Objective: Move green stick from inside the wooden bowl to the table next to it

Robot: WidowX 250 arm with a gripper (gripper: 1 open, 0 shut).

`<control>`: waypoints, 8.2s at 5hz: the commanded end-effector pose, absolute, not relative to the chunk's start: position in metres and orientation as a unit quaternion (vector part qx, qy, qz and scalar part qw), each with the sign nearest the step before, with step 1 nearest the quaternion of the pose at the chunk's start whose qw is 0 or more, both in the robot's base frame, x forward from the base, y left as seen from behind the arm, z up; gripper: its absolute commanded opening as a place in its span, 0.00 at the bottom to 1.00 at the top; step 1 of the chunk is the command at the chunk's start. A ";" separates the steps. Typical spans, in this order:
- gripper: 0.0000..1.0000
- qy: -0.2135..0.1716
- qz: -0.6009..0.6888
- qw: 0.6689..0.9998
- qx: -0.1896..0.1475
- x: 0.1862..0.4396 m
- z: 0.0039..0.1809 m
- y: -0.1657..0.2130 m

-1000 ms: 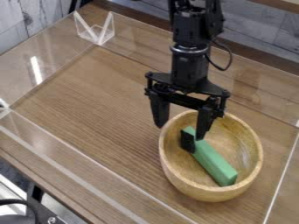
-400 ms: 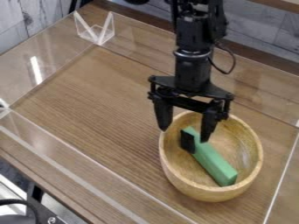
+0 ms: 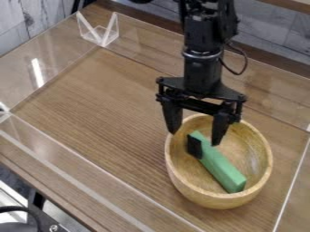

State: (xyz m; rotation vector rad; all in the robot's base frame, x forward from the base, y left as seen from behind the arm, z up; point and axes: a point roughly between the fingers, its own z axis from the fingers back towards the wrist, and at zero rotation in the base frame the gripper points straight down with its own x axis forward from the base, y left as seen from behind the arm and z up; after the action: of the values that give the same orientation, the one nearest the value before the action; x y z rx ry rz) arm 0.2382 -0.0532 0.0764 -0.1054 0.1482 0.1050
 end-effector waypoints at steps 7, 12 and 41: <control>1.00 0.041 0.079 0.995 -0.046 0.240 0.054 -0.066; 1.00 0.056 0.087 0.994 -0.040 0.239 0.053 -0.065; 0.00 0.025 0.107 0.987 -0.120 0.261 0.145 -0.066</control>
State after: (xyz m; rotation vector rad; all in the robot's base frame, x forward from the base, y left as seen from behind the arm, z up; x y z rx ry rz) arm 0.2580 -0.0685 0.1296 -0.2297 0.1104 0.2079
